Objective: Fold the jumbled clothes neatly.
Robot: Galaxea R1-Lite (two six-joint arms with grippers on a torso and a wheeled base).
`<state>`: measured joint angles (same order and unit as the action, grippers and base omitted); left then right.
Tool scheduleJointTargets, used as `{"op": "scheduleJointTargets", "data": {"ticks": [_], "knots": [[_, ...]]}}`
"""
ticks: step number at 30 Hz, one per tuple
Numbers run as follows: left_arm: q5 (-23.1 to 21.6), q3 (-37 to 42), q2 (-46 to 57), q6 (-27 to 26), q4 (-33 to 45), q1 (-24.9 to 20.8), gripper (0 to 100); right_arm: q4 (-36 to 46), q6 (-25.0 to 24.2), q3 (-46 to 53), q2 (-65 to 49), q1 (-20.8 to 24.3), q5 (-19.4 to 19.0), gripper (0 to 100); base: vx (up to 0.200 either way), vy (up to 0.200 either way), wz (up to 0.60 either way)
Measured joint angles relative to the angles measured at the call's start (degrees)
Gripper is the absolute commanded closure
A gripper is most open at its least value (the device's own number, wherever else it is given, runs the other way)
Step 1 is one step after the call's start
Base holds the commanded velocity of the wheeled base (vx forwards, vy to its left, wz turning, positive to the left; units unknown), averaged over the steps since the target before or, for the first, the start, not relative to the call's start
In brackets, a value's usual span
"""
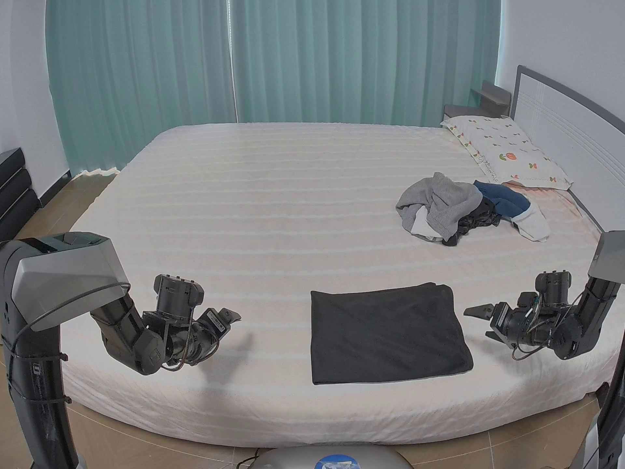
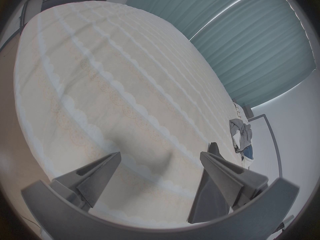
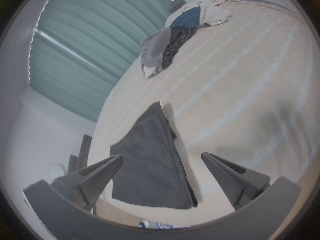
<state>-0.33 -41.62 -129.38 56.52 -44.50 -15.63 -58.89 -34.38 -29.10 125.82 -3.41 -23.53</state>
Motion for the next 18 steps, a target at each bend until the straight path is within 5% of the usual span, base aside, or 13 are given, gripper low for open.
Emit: {"op": "scheduleJointTargets", "data": {"ticks": [8, 18], "knots": [[-0.07, -0.61, 0.00, 0.17, 0.05, -0.05, 0, 0.02, -14.59, -7.64, 1.16, -2.58, -0.28, 0, 0.000, 0.000, 0.00], [-0.11, -1.29, 0.00, 0.30, 0.10, -0.85, 0, 0.07, -16.40, -11.01, 5.00, -3.72, -0.55, 0, 0.000, -0.020, 0.00]]}}
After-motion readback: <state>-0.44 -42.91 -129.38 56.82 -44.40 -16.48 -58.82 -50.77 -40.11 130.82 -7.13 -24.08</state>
